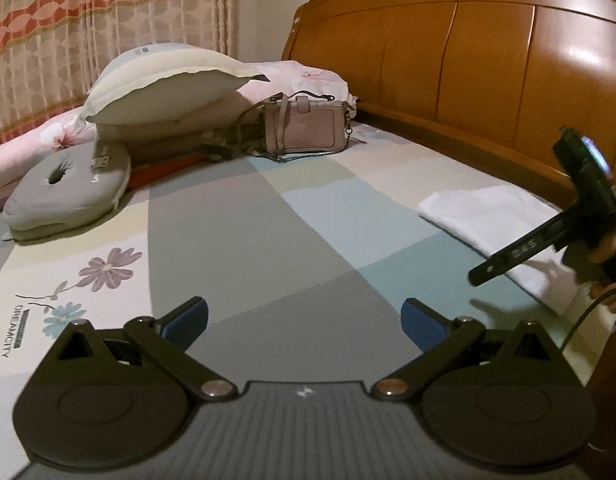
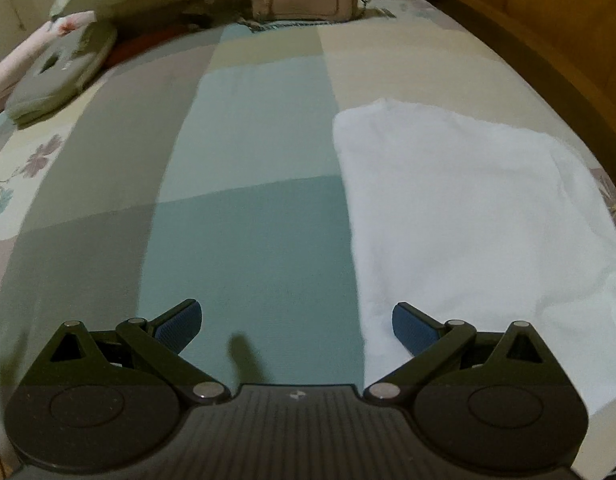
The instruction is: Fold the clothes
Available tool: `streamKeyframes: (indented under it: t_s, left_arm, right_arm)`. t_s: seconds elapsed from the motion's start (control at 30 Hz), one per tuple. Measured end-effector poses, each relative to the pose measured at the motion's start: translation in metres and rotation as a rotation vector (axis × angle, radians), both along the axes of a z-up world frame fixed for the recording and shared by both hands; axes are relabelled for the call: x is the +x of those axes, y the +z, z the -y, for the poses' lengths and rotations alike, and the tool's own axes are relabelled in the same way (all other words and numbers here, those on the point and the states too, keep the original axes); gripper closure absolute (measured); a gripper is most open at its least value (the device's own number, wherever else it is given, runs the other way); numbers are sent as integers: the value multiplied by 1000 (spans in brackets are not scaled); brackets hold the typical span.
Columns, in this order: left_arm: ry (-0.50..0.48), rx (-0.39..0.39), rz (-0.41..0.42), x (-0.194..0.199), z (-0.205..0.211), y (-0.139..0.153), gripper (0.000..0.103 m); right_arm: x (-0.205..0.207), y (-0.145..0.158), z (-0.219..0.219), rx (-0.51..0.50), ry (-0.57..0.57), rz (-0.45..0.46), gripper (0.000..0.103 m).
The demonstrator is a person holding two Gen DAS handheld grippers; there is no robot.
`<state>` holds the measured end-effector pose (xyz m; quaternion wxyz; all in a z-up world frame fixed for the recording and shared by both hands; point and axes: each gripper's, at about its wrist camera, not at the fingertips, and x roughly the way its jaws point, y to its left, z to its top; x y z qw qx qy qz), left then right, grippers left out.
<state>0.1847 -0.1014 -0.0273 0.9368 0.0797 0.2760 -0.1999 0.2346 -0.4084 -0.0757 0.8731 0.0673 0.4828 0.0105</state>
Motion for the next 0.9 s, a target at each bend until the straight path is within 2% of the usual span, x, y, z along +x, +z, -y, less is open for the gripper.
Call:
streamKeyframes:
  t_s: [0.23,0.47,0.63,0.8,0.9]
  left_arm:
    - [-13,-32,-25,-11,-3,0,1]
    - [-36,-23,-44,-19,3,-5,1]
    - [-49,-14,-51,-21,9,-9,1]
    - [-69,-5,-62,-21,17,-15,1]
    - [-74,7,-70,-21,20,-19,1]
  right_arm:
    - [-50,14,16,-43,-73,82,0]
    - [-96,-16,29,54,-110,71,0]
    - [-124,-6,24,91,-114,155,0]
    - [-133,-7,11,92,-65,242,0]
    - [-130,-15,14,119,-67,220,0]
